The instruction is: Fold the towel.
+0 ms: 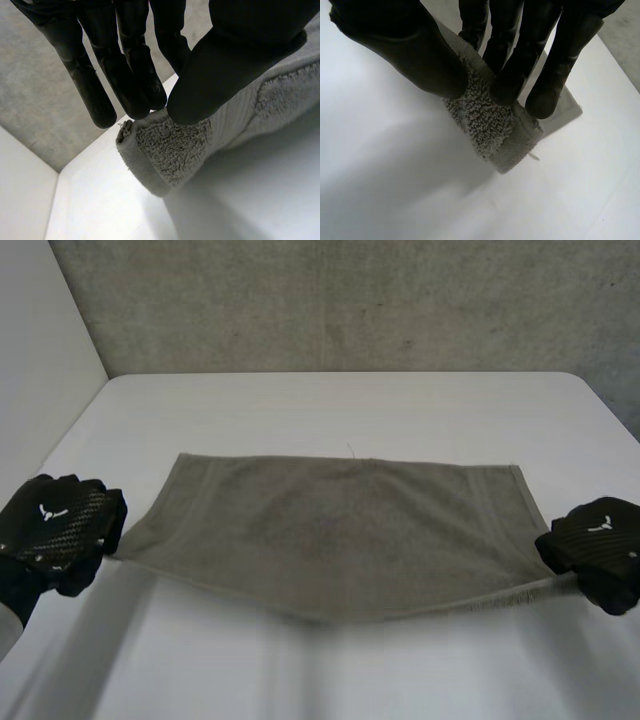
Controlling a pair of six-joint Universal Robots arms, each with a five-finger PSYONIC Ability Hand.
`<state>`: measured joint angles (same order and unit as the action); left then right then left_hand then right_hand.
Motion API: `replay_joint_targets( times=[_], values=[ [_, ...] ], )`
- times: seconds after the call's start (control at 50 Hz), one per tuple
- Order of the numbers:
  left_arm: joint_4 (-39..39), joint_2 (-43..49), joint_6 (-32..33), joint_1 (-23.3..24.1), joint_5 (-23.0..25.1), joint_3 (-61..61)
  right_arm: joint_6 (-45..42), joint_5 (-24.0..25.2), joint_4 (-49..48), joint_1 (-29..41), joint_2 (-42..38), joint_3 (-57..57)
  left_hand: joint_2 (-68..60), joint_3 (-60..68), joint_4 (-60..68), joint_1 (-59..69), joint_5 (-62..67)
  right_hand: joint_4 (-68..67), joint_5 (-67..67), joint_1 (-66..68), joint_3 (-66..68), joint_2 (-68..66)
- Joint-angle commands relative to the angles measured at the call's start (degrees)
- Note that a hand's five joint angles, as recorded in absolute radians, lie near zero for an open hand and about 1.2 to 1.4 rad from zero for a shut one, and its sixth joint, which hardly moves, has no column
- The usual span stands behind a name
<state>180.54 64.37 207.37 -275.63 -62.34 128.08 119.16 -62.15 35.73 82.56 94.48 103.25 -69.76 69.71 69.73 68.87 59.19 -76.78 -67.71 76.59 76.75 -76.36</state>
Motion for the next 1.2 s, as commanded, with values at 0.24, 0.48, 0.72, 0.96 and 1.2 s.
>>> replay_joint_targets(
  times=[0.24,0.48,0.72,0.96,1.2],
  values=[
    [25.37,35.6,-6.09,8.78,0.3,-18.17,5.98,-2.88,-0.92,5.48,-29.31,-29.46,-10.24,10.29,10.27,11.13,10.81,-3.22,-2.29,3.41,3.25,-3.64],
    [26.44,64.36,-6.81,16.44,-9.29,-49.2,13.46,-10.44,-11.38,13.4,-47.97,-52.69,-10.24,10.29,10.27,11.13,10.81,-3.22,-2.29,3.41,3.25,-3.64],
    [25.12,68.88,-7.07,17.41,-12.81,-54.96,14.88,-14.76,-14.47,16.23,-53.44,-55.1,-6.44,6.49,6.46,7.32,7.0,-3.22,-2.29,3.41,3.25,-3.64],
    [8.1,57.8,-6.37,17.24,-12.63,-47.13,14.7,-11.77,-15.17,16.4,-42.71,-40.59,14.26,-14.21,-14.24,-13.38,-13.7,-3.22,-2.29,3.41,3.25,-3.64],
    [2.18,57.44,-6.28,17.41,-13.16,-43.17,14.35,-7.38,-17.8,15.7,-28.13,-22.06,17.49,-17.44,-17.46,-16.61,-16.92,-3.22,-2.29,3.41,3.25,-3.64]
  ],
)
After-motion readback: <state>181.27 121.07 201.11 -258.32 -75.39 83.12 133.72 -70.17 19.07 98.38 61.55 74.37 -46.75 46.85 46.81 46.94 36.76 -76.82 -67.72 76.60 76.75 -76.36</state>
